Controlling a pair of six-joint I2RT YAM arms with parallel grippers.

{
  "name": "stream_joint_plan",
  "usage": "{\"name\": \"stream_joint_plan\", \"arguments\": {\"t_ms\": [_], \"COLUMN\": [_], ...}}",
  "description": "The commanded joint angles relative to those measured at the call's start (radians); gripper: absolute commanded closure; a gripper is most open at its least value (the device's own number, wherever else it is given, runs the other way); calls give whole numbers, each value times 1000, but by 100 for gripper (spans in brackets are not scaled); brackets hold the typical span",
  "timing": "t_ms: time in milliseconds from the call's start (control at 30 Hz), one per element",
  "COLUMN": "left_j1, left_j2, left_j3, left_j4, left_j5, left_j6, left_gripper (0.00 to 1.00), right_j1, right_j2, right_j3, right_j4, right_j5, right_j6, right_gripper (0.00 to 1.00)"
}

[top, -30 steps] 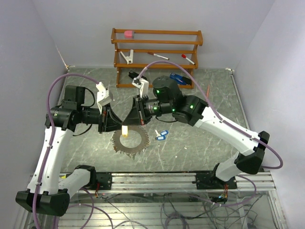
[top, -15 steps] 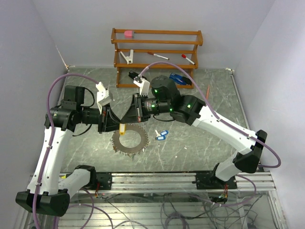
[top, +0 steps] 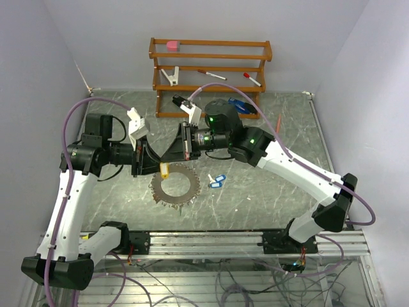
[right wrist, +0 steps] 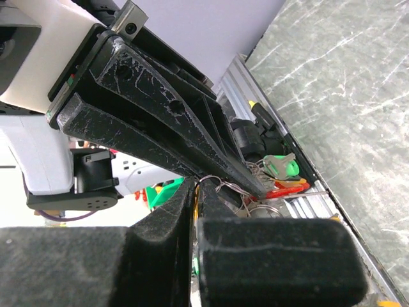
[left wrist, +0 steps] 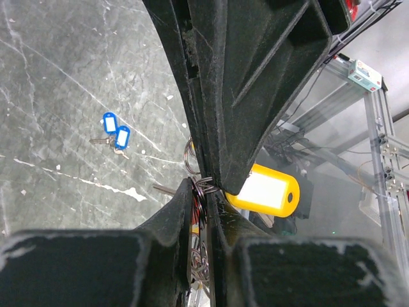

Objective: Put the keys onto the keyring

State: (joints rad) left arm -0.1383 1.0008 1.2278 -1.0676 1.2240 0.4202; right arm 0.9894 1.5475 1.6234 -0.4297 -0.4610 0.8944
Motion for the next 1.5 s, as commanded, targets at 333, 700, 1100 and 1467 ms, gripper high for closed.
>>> {"name": "stream_joint_plan", "arguments": {"t_ms": [333, 700, 1100, 1467], "left_j1": [-3, -3, -3, -3], "left_j2": [-56, -77, -119, -92], "left_j3": [-188, -312, -424, -449], "left_j4": [326, 473, 652, 698], "left_j5": [249, 280, 281, 284], "left_j6": [-407, -585, -773, -833], "left_gripper": [93, 93, 93, 93], "right_j1": [-77, -143, -231, -238], "right_j2": [-6, -6, -7, -49], "right_j3": [-203, -320, -253, 121], "right_j4": [317, 422, 333, -278], "right_j5": [-78, -143, -223, -240], "right_j6": [129, 178, -20, -535], "right_gripper": [96, 84, 70, 63]}}
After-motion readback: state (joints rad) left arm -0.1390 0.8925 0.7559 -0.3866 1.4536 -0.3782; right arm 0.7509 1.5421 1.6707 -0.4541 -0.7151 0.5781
